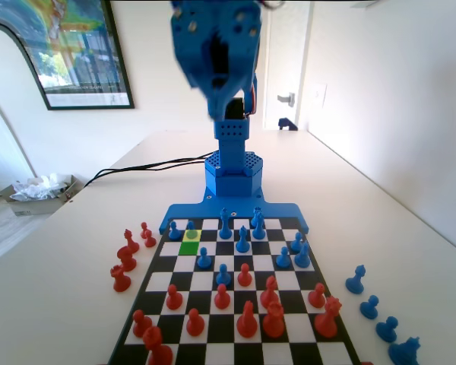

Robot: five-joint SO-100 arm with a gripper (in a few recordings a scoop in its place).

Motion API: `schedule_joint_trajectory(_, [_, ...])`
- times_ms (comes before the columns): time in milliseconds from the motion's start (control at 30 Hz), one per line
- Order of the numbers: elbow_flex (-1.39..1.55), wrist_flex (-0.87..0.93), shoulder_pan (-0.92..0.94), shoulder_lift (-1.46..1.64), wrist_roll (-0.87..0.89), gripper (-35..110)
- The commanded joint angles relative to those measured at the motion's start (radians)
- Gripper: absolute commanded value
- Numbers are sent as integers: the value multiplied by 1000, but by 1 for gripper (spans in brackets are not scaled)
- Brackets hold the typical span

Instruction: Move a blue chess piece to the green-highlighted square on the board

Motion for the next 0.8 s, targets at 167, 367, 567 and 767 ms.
schedule_joint_trajectory(167, [112,-51,32,-71,-60,1])
schedule_joint_trajectory(367, [282,-210,78,-103,-107,1])
schedule_joint_trajectory(567, [400,-376,143,-176,-156,1])
schedule_joint_trajectory(767, [393,-440,166,-249,-146,2])
